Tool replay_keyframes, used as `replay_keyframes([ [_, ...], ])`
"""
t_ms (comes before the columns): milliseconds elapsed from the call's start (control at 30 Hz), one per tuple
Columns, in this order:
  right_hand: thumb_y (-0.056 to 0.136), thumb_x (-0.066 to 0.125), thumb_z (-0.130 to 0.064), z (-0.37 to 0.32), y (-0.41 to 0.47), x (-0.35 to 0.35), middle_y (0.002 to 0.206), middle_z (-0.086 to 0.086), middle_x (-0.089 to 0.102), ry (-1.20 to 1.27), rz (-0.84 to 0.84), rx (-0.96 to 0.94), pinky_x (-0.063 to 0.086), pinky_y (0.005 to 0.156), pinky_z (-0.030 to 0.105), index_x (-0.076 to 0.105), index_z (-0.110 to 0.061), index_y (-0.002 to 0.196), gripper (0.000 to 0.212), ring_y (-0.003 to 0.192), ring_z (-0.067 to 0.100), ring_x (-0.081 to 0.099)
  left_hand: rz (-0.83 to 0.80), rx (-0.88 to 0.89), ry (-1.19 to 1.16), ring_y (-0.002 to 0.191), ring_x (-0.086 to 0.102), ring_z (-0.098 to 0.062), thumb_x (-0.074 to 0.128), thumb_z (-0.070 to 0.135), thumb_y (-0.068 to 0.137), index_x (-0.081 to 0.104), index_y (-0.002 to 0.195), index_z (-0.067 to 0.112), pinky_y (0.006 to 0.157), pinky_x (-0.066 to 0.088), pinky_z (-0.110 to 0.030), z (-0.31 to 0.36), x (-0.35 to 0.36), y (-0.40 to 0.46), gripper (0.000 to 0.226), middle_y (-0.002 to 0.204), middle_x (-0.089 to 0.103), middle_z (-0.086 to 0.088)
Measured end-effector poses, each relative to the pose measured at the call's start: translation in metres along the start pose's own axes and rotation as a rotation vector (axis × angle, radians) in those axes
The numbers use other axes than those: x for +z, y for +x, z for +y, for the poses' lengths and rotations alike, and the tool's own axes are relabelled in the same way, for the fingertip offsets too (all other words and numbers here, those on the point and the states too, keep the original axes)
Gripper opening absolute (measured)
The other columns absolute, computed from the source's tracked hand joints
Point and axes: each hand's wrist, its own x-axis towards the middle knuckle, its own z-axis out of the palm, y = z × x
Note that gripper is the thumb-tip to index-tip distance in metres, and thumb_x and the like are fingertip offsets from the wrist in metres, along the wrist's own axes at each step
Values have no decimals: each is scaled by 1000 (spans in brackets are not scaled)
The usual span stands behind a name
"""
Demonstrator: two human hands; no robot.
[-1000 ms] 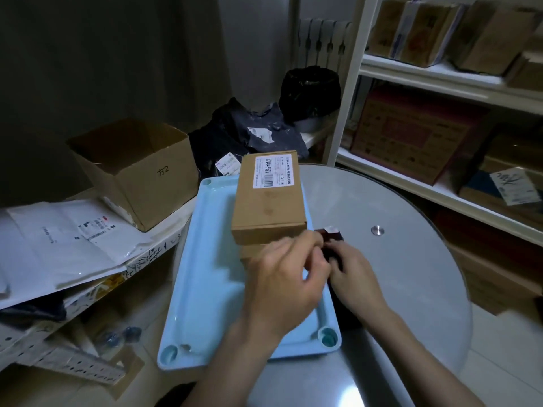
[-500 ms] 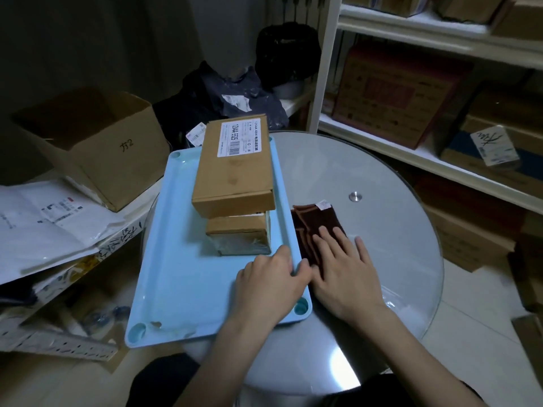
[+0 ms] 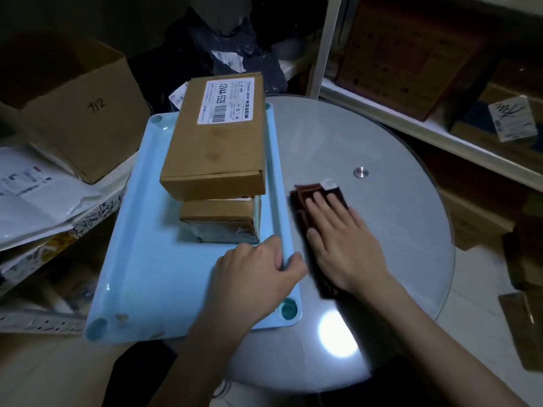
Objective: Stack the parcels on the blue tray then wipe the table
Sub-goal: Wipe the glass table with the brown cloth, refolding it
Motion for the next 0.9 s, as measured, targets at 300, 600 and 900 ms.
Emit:
replay_keyframes([
  [300,97,23,-39,-9,-6,1,160,-3,29,16,-6,-157,11,119,36,31,-21,153,59,150,19,21,44,24,-68,69,48,-37,26,62,93,36,65,21,65,47,-40,-2,0,3,50,59,47,-7],
  [600,99,26,-34,-19,50,2,164,-1,19,11,38,109,8,120,41,19,-20,156,59,151,23,12,30,37,-64,65,46,-34,26,61,93,34,62,21,57,36,-36,-4,3,4,51,56,42,-3],
  [900,97,25,-36,46,33,-7,161,3,27,-3,20,41,17,120,42,29,-17,153,59,150,24,21,42,22,-51,65,49,-36,22,61,90,32,62,20,62,48,-39,-4,4,2,51,56,44,-5],
])
